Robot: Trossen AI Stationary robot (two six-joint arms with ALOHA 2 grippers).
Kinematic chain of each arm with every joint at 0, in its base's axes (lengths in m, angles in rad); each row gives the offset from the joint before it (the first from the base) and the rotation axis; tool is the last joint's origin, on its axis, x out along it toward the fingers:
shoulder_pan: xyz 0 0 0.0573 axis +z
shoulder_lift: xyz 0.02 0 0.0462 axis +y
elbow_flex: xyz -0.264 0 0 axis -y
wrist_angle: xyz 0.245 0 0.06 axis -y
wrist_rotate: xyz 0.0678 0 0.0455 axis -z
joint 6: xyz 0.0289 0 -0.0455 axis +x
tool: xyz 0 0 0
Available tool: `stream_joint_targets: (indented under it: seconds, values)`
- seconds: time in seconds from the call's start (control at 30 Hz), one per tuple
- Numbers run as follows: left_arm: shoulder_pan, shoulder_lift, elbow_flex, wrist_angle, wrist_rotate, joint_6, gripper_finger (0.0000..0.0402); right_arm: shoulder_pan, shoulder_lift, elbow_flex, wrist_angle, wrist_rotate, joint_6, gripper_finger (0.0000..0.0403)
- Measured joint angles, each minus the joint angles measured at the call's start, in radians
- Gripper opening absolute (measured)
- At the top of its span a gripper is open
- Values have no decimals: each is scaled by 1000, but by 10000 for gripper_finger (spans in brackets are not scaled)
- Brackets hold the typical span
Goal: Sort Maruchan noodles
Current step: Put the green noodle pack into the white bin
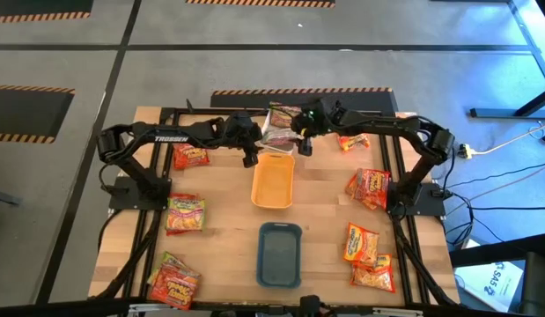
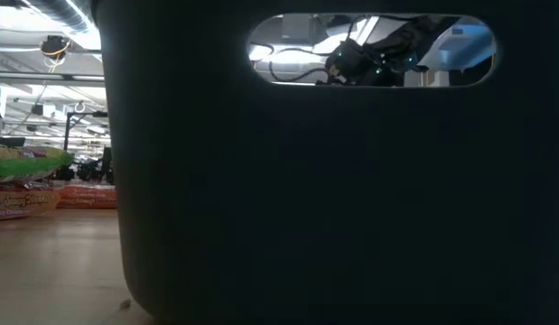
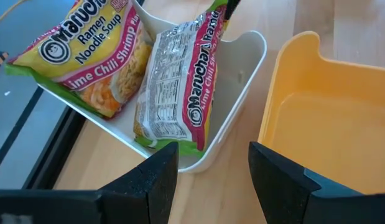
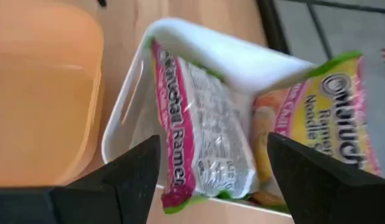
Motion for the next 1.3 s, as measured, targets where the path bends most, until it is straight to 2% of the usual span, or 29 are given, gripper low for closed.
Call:
stream_joint_targets:
  seconds: [0.13, 0.27, 0.4, 0.53, 0.9, 0.97, 1.17, 1.3]
  values:
    - [0, 0, 0, 0, 0, 0, 188, 18, 47, 1, 53, -39, 0, 277]
    - [0, 0, 0, 0, 0, 1, 188, 29, 86, 0, 73, 26, -3, 274]
    - [0, 0, 0, 0, 0, 0, 188, 27, 113, 0, 72, 46, -14, 249]
    - [0, 0, 0, 0, 0, 1, 188, 28, 118, 0, 82, 93, -23, 202]
    - [0, 0, -1, 5, 0, 17, 188, 28, 118, 1, 101, 95, -24, 32]
    - [0, -6, 5, -15, -1, 18, 188, 28, 118, 1, 104, 95, -19, 10]
    - [0, -24, 38, -50, -46, 36, 188, 28, 104, 1, 91, 83, 0, 11]
    - [9, -45, 44, -63, -48, 53, 188, 26, 47, 1, 55, 64, 18, 5]
